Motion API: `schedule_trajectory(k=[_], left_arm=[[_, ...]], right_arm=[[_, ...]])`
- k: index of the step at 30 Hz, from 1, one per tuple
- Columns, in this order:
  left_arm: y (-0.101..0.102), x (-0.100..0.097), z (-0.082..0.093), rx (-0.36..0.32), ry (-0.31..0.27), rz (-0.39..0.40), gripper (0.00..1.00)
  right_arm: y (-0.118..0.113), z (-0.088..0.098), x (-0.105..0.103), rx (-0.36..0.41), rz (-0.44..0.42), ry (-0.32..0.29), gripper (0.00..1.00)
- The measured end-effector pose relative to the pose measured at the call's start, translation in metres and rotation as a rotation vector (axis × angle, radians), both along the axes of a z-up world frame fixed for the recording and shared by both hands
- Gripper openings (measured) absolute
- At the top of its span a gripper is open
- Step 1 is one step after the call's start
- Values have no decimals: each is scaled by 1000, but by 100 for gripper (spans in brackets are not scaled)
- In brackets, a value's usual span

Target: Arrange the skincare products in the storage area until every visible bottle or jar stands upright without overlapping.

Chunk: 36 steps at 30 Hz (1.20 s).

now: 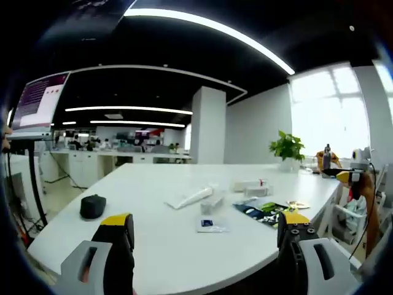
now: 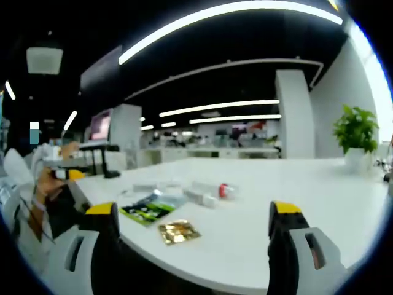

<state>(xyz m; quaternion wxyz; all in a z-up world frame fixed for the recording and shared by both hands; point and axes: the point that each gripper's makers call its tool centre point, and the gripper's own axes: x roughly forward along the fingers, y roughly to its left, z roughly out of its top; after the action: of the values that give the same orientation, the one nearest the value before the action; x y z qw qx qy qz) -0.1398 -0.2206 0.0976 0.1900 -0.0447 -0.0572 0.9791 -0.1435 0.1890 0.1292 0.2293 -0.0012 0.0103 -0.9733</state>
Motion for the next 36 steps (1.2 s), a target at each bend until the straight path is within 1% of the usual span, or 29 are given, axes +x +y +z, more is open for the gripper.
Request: schedule_trajectory(k=[4, 20, 36], left_arm=[[-1, 0, 1, 2, 2, 2, 99], [1, 0, -1, 6, -3, -5, 99], [7, -1, -2, 10, -8, -17, 99]], right_arm=[[-1, 1, 0, -11, 4, 3, 100], [-2, 1, 1, -15, 7, 5, 100], [1, 1, 2, -28, 7, 11, 100]])
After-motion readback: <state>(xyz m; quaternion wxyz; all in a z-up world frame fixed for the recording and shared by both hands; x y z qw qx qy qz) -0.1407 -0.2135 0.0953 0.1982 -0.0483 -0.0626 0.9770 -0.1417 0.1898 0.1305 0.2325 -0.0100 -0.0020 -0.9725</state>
